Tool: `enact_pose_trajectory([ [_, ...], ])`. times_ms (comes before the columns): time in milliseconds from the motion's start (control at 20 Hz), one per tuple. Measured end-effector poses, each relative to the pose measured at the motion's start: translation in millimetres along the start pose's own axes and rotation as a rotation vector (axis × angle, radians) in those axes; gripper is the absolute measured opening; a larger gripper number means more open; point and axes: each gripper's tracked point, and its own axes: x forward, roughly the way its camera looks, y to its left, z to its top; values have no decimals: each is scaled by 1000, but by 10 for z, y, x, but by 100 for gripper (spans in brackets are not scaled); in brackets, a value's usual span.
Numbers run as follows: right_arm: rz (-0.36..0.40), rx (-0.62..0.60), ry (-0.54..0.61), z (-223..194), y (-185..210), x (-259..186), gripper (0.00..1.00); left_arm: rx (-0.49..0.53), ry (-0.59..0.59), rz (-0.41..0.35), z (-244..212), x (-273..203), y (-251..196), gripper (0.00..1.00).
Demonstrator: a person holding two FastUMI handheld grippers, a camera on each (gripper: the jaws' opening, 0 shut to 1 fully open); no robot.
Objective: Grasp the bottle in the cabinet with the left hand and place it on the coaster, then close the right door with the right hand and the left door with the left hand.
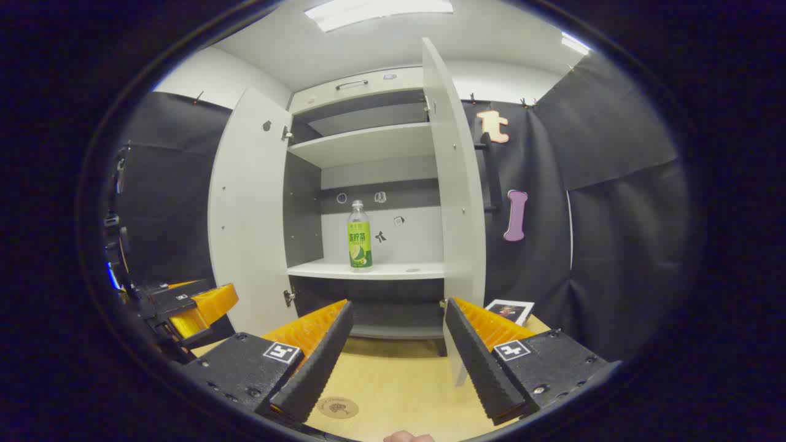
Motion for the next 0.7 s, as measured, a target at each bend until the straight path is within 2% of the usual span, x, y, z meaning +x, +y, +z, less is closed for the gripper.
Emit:
enact_pose_trajectory([
  [250, -3, 8, 2, 37, -6, 62, 99, -12, -21, -44, 94, 52, -127, 95],
  [300, -5, 11, 2, 37, -1, 62, 96, -18, -28, -47, 109, 61, -132, 94],
  [350, -6, 10, 0, 45, 20, 60, 100, -24, -32, -48, 121, 58, -136, 95],
  [450, -8, 2, -6, 55, 47, 48, 96, -38, -31, -55, 127, 37, -147, 94],
  [500, -7, -3, -7, 53, 67, 32, 96, -43, -33, -58, 135, 42, -144, 99],
  [550, -6, -8, -7, 45, 73, 19, 99, -45, -37, -58, 148, 36, -144, 99],
  [600, -5, -12, -6, 38, 81, 13, 99, -44, -40, -56, 162, 34, -128, 94],
  [700, -5, -12, 0, 11, 93, -9, 99, -42, -41, -49, 158, 38, -103, 95],
])
